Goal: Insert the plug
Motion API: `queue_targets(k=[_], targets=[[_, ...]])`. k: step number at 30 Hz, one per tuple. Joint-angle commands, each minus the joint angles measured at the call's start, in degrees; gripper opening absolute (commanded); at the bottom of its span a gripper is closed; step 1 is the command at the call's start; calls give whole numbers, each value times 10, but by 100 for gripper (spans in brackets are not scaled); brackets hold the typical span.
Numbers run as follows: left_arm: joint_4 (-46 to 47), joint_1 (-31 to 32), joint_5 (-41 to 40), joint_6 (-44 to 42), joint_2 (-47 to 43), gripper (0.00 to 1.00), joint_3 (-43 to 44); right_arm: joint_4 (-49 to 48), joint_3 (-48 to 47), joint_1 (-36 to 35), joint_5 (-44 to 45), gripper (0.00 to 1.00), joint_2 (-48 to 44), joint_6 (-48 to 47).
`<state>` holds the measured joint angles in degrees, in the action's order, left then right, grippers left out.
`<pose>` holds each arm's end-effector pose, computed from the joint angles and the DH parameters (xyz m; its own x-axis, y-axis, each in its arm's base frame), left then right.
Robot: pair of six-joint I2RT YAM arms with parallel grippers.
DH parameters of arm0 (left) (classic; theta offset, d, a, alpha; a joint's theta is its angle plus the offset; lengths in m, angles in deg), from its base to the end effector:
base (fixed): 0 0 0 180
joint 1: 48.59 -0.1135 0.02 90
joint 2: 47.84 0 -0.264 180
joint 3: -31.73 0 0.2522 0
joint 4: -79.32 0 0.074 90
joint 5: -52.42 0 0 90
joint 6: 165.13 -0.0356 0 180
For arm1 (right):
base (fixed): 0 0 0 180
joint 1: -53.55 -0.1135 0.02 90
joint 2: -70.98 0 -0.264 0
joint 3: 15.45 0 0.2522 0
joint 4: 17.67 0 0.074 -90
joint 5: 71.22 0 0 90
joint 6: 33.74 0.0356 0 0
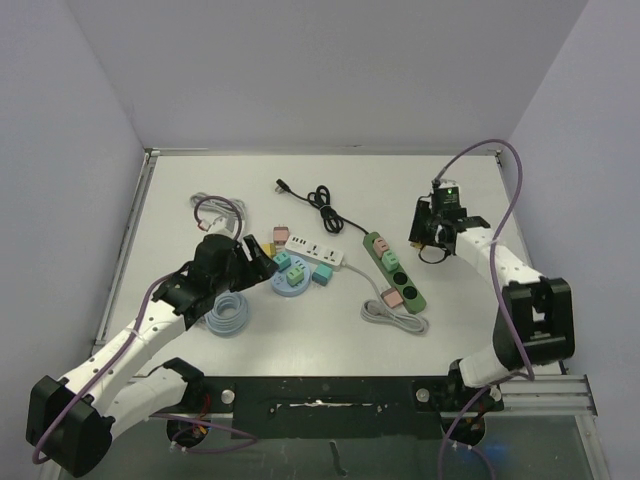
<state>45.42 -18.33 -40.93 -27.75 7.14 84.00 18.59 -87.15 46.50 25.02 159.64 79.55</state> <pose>0.1810 -0.1032 0.2525 -0.6892 -0.4484 -0.5692 -0.0658 0.8210 -0.5671 0.3186 0.0355 0.2162 -0.7528 0.3029 -0.5844 0.2615 0.9524 0.1568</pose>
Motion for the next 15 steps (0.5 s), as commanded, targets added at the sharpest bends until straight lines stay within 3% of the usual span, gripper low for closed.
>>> queue_targets(k=[1, 5, 8, 12, 15], targets=[[45, -4, 74, -5, 4, 64, 39, -63, 18, -33, -48, 43, -128, -54], [59, -7, 140, -7, 18, 64, 53, -95, 46, -66, -133, 43, -207, -98], [102, -9, 238, 1, 23, 64, 54, -134, 73, -104, -214, 43, -243, -153], [189, -10, 354, 54, 23, 64, 39, -175, 96, -172, -274, 43, -273, -214], [247, -10, 390, 103, 23, 64, 26, -195, 100, -217, -302, 43, -277, -249]])
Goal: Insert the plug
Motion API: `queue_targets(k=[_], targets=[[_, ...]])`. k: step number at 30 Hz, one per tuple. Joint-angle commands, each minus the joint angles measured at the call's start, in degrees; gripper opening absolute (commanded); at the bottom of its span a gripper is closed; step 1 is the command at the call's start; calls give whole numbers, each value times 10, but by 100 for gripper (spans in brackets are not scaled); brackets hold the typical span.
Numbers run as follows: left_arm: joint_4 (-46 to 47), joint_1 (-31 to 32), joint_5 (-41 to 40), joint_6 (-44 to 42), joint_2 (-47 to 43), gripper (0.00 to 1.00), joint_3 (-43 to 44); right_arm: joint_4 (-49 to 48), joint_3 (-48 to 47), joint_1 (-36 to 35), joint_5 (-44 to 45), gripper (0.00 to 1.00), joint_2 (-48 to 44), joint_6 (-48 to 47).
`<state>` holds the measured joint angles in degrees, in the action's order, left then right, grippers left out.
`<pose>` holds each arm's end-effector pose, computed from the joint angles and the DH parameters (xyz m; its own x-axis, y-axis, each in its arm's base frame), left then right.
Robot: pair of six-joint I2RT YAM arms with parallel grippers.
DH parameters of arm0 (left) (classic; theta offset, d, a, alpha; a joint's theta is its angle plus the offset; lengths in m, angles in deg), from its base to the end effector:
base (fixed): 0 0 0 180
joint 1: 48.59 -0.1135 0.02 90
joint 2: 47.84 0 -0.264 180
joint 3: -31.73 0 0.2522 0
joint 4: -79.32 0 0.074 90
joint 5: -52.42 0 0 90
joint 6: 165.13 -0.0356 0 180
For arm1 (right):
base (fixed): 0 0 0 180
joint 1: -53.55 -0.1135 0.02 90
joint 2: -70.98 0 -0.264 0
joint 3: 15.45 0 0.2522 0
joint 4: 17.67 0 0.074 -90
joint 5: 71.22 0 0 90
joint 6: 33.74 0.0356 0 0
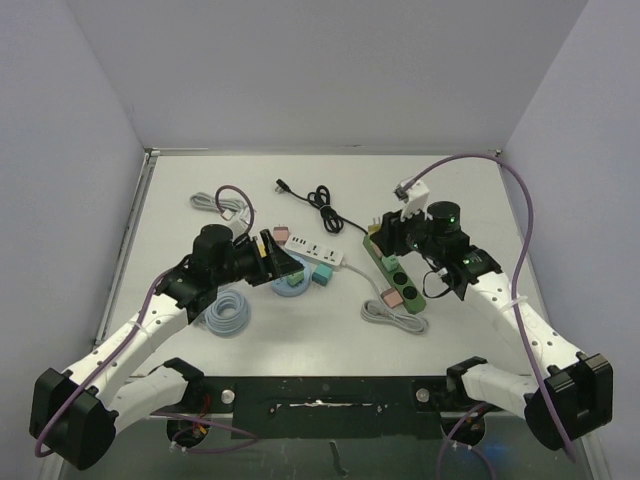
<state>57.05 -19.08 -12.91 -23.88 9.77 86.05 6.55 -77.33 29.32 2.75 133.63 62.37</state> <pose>0.1896 -0.1244 0.2761 -0.8397 -0.3391 -0.4242 0.1925 0.5447 -0.8163 0.2230 0.1111 0.2989 -0.4493 -0.0900 -0.8888 -0.5781 0.7878 0.2125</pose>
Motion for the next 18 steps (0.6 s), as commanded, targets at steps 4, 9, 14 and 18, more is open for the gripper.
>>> queue_targets(k=[4, 9, 14, 18], targets=[[211, -3, 120, 125, -6, 64, -24, -82, -3, -95, -111, 42, -3, -128], [236, -2, 122, 135, 14, 64, -41, -40, -41, -152, -118, 42, 44, -186], [242, 1, 158, 115, 43, 64, -51, -22, -74, -181, -116, 42, 80, -203], [210, 3, 162, 82, 61, 61, -50, -35, -83, -186, -137, 42, 93, -200]])
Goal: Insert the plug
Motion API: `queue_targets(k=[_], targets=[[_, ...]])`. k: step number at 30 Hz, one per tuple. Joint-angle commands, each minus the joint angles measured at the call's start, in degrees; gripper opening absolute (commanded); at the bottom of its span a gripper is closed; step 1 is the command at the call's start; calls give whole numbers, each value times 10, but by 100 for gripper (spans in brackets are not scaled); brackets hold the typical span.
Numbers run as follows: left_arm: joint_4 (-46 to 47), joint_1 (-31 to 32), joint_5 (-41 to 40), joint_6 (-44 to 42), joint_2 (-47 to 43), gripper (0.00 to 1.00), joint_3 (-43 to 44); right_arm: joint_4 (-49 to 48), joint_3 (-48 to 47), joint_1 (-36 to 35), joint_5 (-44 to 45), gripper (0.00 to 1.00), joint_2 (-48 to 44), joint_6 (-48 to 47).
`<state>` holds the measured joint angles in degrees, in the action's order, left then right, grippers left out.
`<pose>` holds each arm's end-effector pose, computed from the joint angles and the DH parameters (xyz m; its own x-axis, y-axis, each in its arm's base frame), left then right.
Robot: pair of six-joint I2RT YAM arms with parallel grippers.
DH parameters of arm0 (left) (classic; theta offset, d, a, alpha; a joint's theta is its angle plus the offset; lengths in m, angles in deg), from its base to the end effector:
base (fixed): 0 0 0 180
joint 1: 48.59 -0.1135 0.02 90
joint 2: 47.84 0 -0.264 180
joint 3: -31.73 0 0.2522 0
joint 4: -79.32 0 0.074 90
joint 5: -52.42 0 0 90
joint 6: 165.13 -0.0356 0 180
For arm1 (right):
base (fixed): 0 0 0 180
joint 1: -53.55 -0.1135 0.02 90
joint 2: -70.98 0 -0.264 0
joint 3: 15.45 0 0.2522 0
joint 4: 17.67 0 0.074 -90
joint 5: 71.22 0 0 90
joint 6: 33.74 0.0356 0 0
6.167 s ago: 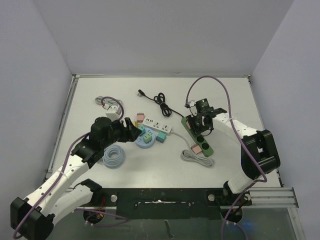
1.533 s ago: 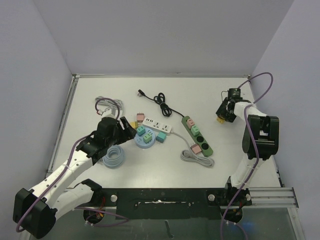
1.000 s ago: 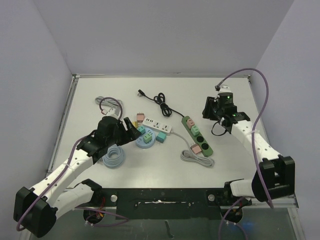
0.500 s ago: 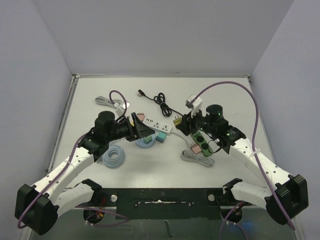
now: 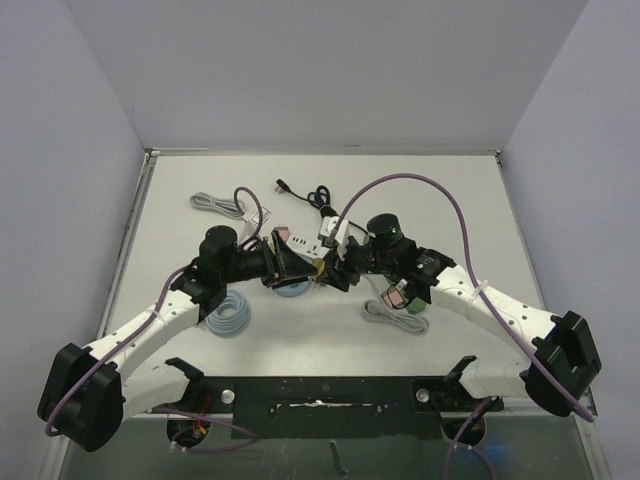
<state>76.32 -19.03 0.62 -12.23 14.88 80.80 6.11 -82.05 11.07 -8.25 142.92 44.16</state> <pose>0.1994 -0.1384 0.2594 -0.9174 -0.2839 -0.2787 0.1895 0.3041 -0.9336 0.1968 0.2021 0.2896 -0.1635 -0.4029 -0.9006 -0.9497 0.3113 0.0331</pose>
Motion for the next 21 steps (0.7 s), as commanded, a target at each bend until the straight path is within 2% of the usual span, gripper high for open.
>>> queue_targets(k=[1, 9, 13, 17, 19, 21], targets=[[8, 3, 21, -43, 13, 60, 4, -33, -36, -5, -34, 42, 2, -17], [3, 3, 14, -58, 26, 49, 6, -34, -41, -6, -88, 42, 6, -15], [14, 3, 19, -54, 31, 47, 7, -36, -42, -7, -120, 42, 7, -13], [33, 3, 24, -52, 30, 34, 3, -41, -42, -7, -130, 43, 12, -4], [42, 2, 27, -51, 28, 26, -1, -41, -43, -6, -126, 47, 13, 10], [48, 1, 24, -53, 22, 20, -4, -33, -52, -6, -107, 58, 14, 38]])
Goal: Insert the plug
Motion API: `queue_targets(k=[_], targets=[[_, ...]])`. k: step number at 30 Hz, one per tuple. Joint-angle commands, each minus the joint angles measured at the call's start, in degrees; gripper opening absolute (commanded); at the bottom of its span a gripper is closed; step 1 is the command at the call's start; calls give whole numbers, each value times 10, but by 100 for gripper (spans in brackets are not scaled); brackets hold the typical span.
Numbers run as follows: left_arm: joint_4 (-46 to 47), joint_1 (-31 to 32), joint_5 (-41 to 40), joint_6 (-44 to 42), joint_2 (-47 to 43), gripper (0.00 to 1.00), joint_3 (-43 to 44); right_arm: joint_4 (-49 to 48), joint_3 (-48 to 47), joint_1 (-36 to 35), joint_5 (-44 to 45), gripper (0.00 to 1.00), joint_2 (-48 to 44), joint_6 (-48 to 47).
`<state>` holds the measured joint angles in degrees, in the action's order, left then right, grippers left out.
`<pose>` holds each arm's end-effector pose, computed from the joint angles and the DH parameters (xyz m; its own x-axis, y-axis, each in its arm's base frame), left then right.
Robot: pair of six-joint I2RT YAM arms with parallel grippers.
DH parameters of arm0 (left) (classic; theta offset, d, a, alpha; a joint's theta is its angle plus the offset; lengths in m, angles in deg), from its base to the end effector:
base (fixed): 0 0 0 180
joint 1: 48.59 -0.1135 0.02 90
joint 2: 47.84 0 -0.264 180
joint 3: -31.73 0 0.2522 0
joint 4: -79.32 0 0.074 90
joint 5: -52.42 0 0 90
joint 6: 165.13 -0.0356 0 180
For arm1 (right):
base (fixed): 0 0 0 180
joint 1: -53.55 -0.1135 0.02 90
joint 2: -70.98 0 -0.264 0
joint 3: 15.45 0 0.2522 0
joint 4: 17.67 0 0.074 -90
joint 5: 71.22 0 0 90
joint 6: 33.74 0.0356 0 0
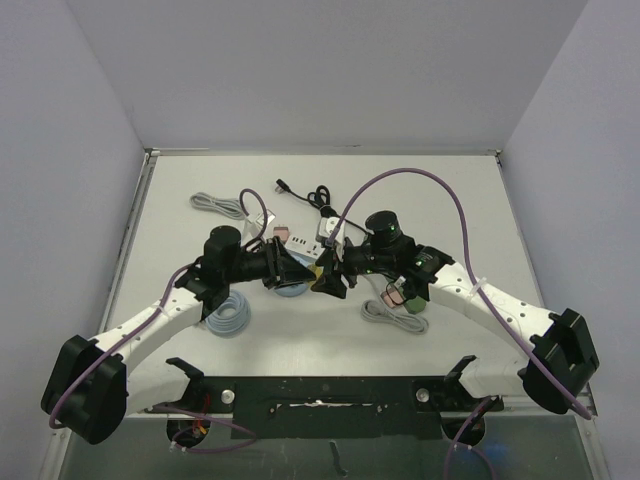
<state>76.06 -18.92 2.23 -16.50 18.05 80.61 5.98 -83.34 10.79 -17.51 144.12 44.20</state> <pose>0.2045 -0.1428 0.2456 -0.9269 -0.2268 -0.2989 0.2126 0.3391 -0.9164 0.1946 0.2086 0.2934 -0.1532 -0.3710 -0.9159 -0.9813 0.1661 0.0968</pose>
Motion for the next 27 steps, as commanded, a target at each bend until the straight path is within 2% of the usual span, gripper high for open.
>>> queue_targets(k=[1, 5, 12, 14, 17, 22, 25, 27], targets=[[58, -1, 7, -11, -15, 19, -4, -22, -45, -1, -4, 62, 0, 52], [86, -3, -1, -13, -46, 18, -12, -36, -28, 19, 39, 77, -42, 144], [143, -7, 0, -3, -94, 18, -8, -260, 108, 48, 106, 81, -173, 424], [167, -7, 5, 11, -105, 17, -5, -309, 127, 43, 137, 80, -184, 512], [193, -7, 5, 32, -121, 17, 0, -332, 128, 32, 183, 77, -177, 610], [227, -7, -2, 70, -139, 17, 8, -370, 121, 12, 201, 72, -154, 677], [237, -7, -1, 79, -144, 17, 11, -405, 113, 10, 165, 63, -131, 693], [242, -7, -5, 83, -148, 17, 7, -428, 110, 3, 136, 61, -118, 692]])
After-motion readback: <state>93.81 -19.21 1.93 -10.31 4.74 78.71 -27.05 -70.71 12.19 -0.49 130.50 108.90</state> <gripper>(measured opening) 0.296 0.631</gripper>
